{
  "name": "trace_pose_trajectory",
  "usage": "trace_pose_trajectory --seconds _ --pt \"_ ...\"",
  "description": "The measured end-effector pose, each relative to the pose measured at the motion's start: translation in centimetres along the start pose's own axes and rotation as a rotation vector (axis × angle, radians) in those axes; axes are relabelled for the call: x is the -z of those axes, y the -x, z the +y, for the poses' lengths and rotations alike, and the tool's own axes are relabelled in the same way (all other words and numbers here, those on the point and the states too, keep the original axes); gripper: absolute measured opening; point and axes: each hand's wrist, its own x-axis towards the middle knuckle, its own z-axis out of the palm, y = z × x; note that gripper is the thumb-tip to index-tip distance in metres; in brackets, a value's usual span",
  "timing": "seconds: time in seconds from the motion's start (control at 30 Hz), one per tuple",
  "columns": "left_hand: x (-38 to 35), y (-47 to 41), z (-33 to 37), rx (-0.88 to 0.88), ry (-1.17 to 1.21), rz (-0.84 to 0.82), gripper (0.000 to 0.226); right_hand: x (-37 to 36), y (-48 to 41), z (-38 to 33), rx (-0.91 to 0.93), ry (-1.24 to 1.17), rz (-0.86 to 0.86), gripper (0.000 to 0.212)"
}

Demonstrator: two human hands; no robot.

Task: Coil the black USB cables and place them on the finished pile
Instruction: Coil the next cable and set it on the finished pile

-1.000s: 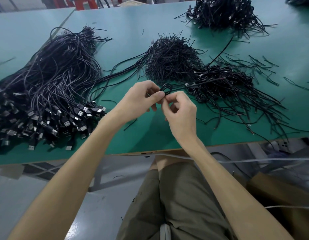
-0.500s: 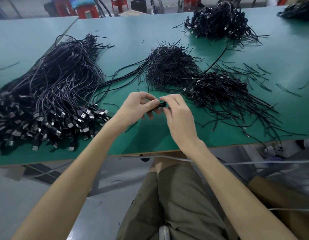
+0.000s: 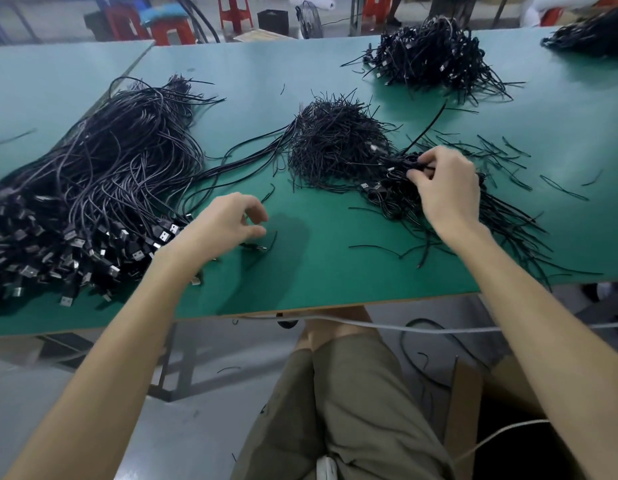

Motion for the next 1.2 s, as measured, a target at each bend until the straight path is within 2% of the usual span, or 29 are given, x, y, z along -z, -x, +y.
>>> trace_pose_trajectory --seconds 0.1,0.2,0.37,0.53,0.63,0.7,0.83,0.9,0.97,1.03,1.1,1.17,1.2 --pt "0.4 0.4 -0.4 0.004 -0.030 -0.075 0.015 0.2 -0.6 0.9 -0.066 0.046 -0.034 0.031" --pt "1.1 0.8 -0.3 -0.010 -0.017 -0.098 0.014 0.1 -0.5 1.1 -0.072 0.035 -0.003 0.033" --pt "1.8 1.6 -0.6 -0.012 -0.129 -0.188 0.019 -0.6 0.0 0.8 -0.073 0.058 -0.035 0.034" --pt "1.1 1.5 -0.3 0.001 -0.095 -0.110 0.012 -0.9 1.2 0.0 -0.023 0.071 -0.049 0.041" --pt "0.1 1.8 1.3 -0.028 0.083 -0.021 0.016 -1.0 2.5 -1.0 0.123 0.049 -0.029 0.036" --pt "-0.8 2.2 3.7 -0.100 0.279 -0.016 0.017 -1.2 3.5 -2.0 0.243 -0.038 -0.086 0.034" --pt "-2.4 3.1 8.8 -0.328 0.669 -0.053 0.017 -2.9 6.3 -4.5 0.477 -0.153 -0.412 0.038" --pt "-2.7 3.2 10.9 -0.405 0.763 -0.042 0.011 -3.8 8.0 -5.9 0.445 -0.326 -0.519 0.027" --pt "-2.6 3.0 12.3 -0.447 0.808 -0.016 0.004 -4.9 8.9 -6.3 0.408 -0.364 -0.523 0.026" --pt "-2.5 2.7 12.8 -0.442 0.845 0.012 0.010 -6.0 9.3 -6.4 0.331 -0.375 -0.486 0.030" --pt "-2.5 2.5 12.6 -0.395 0.894 0.022 0.020 -5.8 9.5 -7.1 0.249 -0.464 -0.530 0.014" --pt "-2.4 2.4 12.0 -0.338 0.934 0.008 0.026 -5.2 9.6 -8.0 0.149 -0.623 -0.569 0.034" --pt "-2.2 2.3 11.6 -0.309 0.943 -0.001 0.028 -5.0 9.7 -8.0 0.133 -0.729 -0.565 0.034"
